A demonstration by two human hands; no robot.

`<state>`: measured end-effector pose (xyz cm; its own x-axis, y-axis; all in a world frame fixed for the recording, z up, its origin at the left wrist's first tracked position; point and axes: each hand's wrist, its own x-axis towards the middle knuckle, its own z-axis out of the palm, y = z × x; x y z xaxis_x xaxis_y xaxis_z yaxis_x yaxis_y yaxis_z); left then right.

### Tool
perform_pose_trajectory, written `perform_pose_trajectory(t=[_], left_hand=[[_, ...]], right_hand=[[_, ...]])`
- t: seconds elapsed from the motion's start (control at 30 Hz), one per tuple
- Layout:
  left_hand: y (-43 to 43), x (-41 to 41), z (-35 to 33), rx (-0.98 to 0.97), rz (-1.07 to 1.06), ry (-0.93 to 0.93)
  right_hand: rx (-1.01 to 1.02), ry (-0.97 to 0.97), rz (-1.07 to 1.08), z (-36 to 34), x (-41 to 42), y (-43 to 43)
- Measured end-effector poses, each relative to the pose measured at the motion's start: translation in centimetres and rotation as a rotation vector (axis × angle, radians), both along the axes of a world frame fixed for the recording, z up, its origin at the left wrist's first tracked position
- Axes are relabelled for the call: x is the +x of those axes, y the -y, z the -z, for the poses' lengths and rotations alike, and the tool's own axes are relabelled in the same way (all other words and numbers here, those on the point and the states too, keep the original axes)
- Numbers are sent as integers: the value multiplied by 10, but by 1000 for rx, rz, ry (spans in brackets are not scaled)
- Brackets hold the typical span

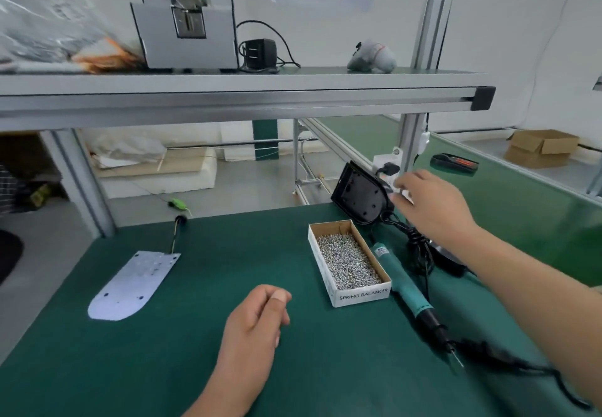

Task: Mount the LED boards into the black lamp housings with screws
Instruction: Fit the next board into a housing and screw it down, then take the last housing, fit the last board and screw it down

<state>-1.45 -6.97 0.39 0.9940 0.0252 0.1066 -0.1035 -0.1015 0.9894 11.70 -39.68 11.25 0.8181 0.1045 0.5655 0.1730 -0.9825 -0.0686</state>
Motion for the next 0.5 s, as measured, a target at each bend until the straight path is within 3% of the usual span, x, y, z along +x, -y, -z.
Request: perform_pose_trajectory(t=[0.1,0.3,0.5], left_hand=[[-2,2,2,-24,8,-4],[-2,4,7,47,-2,19],[1,4,5,15,-7,5]], right_hand=[[-136,-6,28,-10,61,-37],[-330,-243,166,-6,124,-51],[-432,-210,185,8,135,-38]])
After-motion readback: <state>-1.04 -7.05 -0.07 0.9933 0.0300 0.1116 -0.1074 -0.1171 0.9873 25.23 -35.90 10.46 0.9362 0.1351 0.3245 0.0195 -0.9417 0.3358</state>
